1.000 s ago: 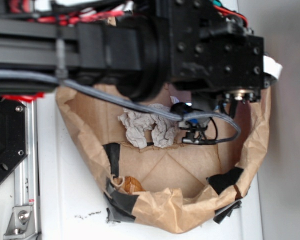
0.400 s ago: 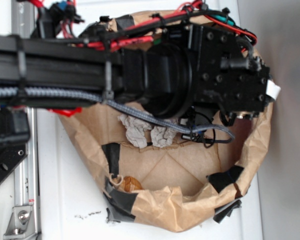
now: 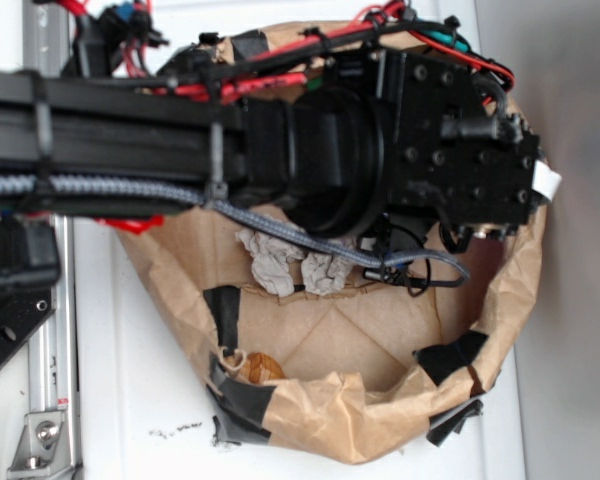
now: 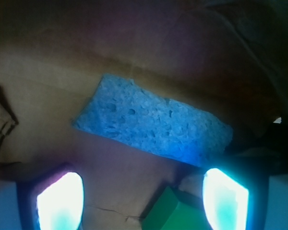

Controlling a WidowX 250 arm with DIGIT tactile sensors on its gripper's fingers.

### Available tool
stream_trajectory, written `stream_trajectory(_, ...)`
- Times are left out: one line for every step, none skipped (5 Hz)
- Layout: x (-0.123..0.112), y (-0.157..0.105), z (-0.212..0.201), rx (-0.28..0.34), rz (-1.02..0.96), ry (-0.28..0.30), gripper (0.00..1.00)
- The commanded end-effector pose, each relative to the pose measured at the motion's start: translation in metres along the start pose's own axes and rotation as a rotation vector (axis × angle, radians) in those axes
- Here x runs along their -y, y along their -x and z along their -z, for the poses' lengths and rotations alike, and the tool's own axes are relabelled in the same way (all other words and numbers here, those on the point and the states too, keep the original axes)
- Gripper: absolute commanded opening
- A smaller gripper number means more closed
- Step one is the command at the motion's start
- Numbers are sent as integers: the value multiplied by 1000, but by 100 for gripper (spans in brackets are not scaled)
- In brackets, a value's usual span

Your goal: Grab the blue sponge.

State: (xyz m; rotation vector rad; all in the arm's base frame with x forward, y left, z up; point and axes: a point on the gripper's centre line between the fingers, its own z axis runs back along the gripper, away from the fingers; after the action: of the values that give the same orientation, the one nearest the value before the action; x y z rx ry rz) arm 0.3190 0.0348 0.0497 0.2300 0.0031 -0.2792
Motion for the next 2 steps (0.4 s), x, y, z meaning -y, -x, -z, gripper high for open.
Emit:
stream_trajectory(16, 3, -10, 149, 302, -160, 100)
stream_trajectory(14, 6, -15, 205, 328, -127, 100)
